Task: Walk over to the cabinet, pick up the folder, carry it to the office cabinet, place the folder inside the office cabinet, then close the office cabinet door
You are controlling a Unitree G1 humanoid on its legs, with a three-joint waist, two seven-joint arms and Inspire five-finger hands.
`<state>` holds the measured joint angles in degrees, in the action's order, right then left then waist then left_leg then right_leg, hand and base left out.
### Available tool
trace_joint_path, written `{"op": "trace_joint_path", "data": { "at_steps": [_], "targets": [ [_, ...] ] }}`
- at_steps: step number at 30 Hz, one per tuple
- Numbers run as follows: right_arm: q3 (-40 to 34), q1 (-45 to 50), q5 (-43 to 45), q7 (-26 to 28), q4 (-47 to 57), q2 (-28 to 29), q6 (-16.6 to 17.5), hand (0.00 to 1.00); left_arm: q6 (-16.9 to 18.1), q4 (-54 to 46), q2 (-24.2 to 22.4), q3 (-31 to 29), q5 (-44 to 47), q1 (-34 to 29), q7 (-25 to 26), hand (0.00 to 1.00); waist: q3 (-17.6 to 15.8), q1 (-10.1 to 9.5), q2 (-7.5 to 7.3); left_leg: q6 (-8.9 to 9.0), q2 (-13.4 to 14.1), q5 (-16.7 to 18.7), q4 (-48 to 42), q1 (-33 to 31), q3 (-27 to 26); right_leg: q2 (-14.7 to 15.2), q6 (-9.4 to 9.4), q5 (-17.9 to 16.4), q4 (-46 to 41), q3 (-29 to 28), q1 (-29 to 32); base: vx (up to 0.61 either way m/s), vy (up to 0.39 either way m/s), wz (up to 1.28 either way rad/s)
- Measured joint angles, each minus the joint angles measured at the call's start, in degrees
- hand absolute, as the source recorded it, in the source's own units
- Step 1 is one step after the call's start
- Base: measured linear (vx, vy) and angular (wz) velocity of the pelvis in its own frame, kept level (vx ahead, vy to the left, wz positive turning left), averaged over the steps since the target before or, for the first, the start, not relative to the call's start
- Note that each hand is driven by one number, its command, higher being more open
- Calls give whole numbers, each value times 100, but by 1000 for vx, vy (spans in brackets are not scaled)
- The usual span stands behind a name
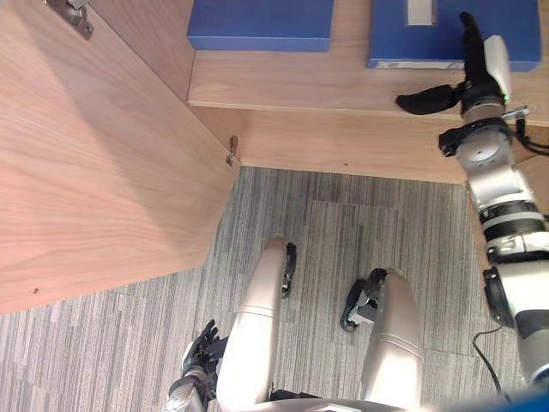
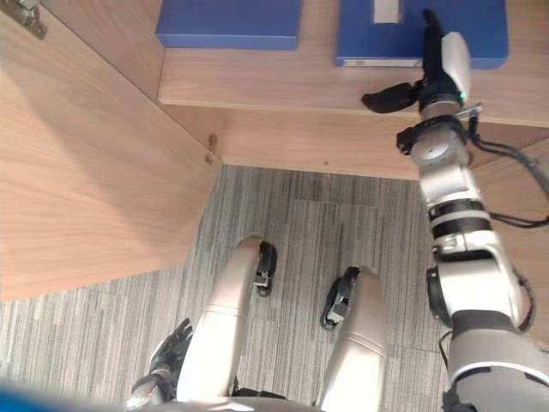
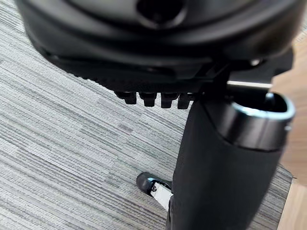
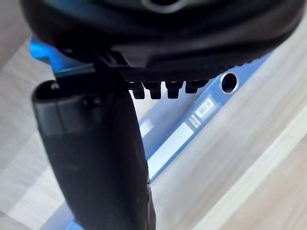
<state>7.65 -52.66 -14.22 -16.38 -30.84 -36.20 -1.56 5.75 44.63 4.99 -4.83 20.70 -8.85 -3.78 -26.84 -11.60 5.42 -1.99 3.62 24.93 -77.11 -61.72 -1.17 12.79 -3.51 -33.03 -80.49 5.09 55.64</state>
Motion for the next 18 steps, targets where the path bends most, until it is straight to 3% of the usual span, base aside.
{"op": "trace_joint_path", "data": {
  "at_steps": [9, 11, 18],
  "targets": [
    [-4, 470, -1351, -830, 1222, 175, 5, 100, 46, -276, 2, 2, -4, -34, 91, 100, -2, 66, -19, 3, 84, 3, 121, 251, -20, -84, -9, 81, 195, 11, -236, 7, -6, -5],
    [255, 849, -2021, -780, 1190, 215, 22, 100, 50, -277, 26, 2, -4, -59, 87, 100, 0, 107, -66, 1, 124, 4, 182, 317, -76, -113, -32, 125, 279, -30, -271, 18, -5, -11],
    [751, 1316, -2625, -391, 377, 311, 53, 100, 120, -221, 42, 2, -2, -81, 88, 100, -29, 143, -114, -13, 219, 17, 190, 325, -108, -201, -33, 181, 356, -54, -263, 14, -5, -7]
  ]
}}
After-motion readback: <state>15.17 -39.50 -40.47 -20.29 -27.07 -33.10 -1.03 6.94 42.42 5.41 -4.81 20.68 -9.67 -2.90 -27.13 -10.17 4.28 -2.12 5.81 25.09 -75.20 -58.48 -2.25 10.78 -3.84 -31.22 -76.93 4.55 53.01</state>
